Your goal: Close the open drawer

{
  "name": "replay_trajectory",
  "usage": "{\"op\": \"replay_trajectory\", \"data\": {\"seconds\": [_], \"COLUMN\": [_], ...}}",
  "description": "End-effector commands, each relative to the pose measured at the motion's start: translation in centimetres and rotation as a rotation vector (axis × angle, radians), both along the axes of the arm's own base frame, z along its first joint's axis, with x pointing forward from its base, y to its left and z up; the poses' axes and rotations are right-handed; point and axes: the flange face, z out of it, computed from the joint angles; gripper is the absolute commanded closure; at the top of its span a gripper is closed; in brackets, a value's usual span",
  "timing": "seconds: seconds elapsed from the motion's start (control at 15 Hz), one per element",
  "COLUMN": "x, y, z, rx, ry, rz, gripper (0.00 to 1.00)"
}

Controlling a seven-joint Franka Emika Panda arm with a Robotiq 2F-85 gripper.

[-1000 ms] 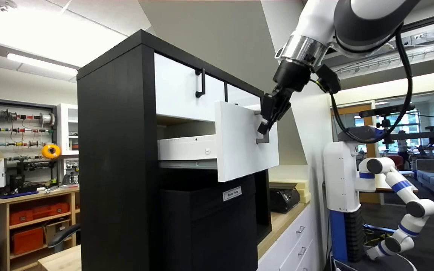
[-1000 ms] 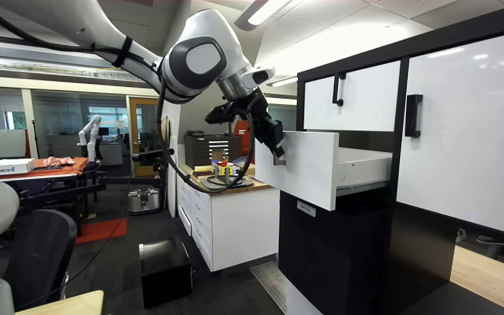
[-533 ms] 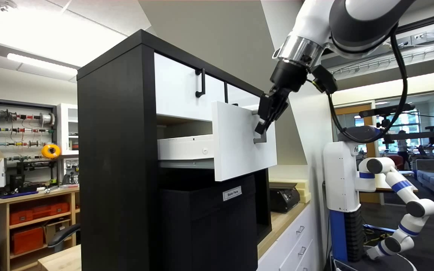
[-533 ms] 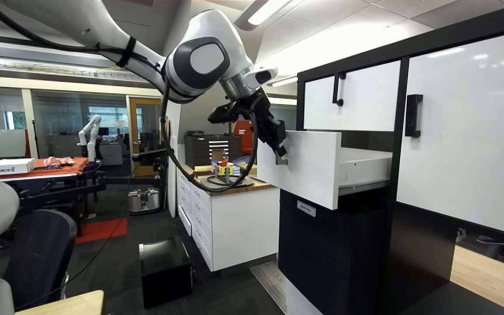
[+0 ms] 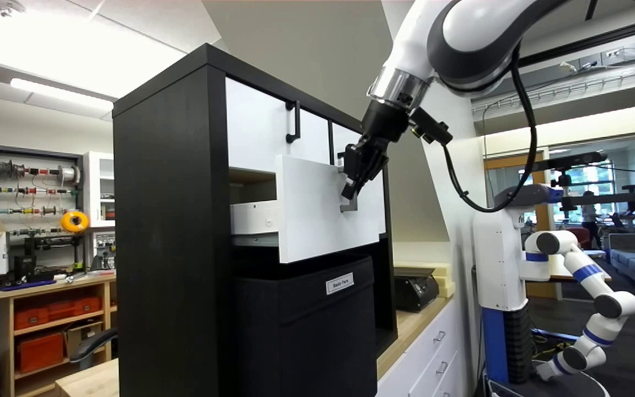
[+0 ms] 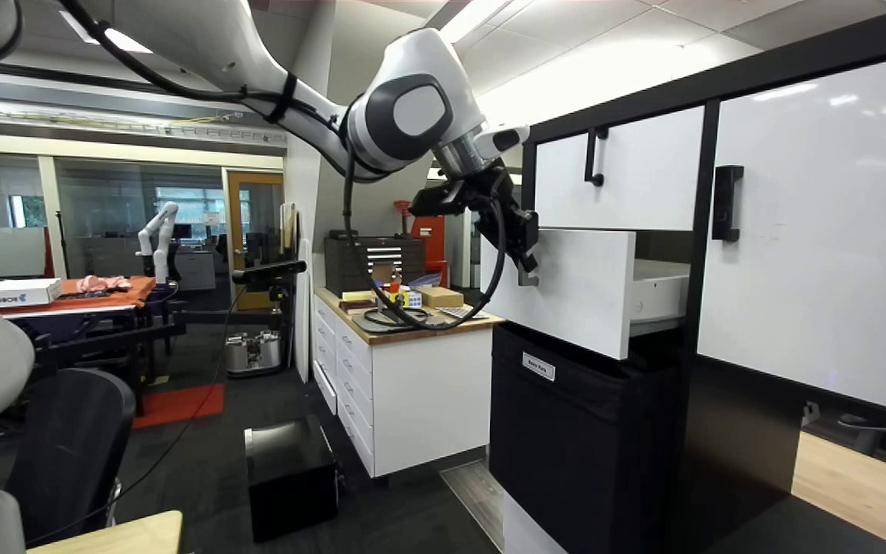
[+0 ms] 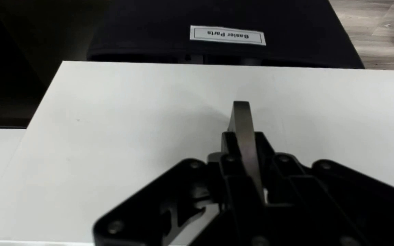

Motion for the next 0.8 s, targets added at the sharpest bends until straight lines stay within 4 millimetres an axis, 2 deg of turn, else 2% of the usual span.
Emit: {"op": "replay_trajectory", "data": {"seconds": [0.0,0.33,0.73], "x": [4.5,9.8,13.7], "y": [0.0,0.2,0.2], "z": [0.7,-0.9,-1.4], "rx": [0.001,0.004,0.011], "ry": [-0.004,-0.005,-0.022], "rz": [-0.01,-0.019,-0.02], "gripper": [0.94,0.94,0.94]}}
